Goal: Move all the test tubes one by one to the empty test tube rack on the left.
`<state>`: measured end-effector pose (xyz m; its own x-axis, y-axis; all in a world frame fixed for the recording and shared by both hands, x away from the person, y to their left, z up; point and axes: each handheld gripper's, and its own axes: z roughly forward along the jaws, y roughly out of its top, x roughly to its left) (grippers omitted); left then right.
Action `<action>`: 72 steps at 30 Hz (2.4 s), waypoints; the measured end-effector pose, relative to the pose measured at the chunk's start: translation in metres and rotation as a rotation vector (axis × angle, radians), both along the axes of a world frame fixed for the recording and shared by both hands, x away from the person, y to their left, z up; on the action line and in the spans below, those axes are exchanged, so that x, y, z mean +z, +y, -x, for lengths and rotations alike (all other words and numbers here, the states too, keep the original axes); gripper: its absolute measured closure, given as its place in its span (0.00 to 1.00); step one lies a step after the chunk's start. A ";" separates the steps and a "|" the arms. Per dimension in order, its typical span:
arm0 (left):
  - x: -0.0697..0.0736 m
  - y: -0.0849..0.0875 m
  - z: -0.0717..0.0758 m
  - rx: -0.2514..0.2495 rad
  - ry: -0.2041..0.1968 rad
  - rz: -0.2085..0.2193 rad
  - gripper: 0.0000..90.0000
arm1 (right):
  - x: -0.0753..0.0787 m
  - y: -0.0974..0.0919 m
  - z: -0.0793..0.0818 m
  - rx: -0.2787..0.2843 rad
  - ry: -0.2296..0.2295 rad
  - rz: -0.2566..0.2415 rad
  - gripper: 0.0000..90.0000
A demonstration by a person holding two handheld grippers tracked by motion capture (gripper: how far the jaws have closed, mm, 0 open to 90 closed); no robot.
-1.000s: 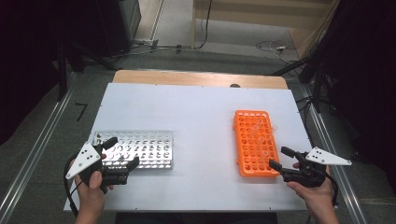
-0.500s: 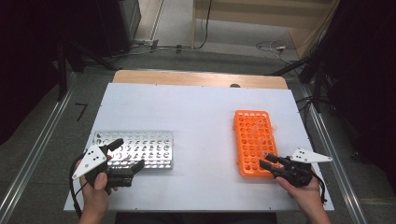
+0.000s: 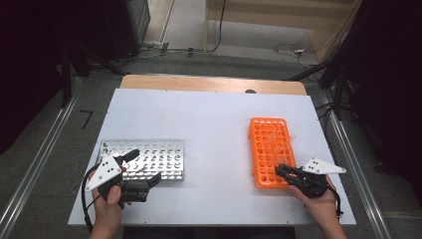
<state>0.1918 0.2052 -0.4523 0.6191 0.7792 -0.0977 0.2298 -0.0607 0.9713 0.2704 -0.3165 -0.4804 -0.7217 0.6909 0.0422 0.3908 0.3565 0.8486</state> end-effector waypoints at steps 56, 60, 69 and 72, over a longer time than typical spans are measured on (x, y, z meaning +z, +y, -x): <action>0.022 -0.103 0.003 -0.243 0.099 -0.062 0.28 | 0.032 0.133 0.042 0.275 -0.023 0.002 0.82; 0.022 -0.111 0.003 -0.264 0.116 -0.063 0.38 | 0.030 0.143 0.045 0.302 -0.028 0.024 0.82; 0.021 -0.120 0.003 -0.300 0.118 -0.038 0.55 | 0.028 0.157 0.053 0.361 -0.055 0.062 0.82; 0.021 -0.124 0.004 -0.315 0.120 -0.050 0.58 | 0.028 0.160 0.055 0.374 -0.061 0.073 0.82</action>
<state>0.1880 0.0813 -0.4314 0.8165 0.5572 -0.1511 0.3048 -0.1937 0.9325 0.2149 -0.1568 -0.4520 -0.9240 0.3793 -0.0479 0.1725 0.5253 0.8333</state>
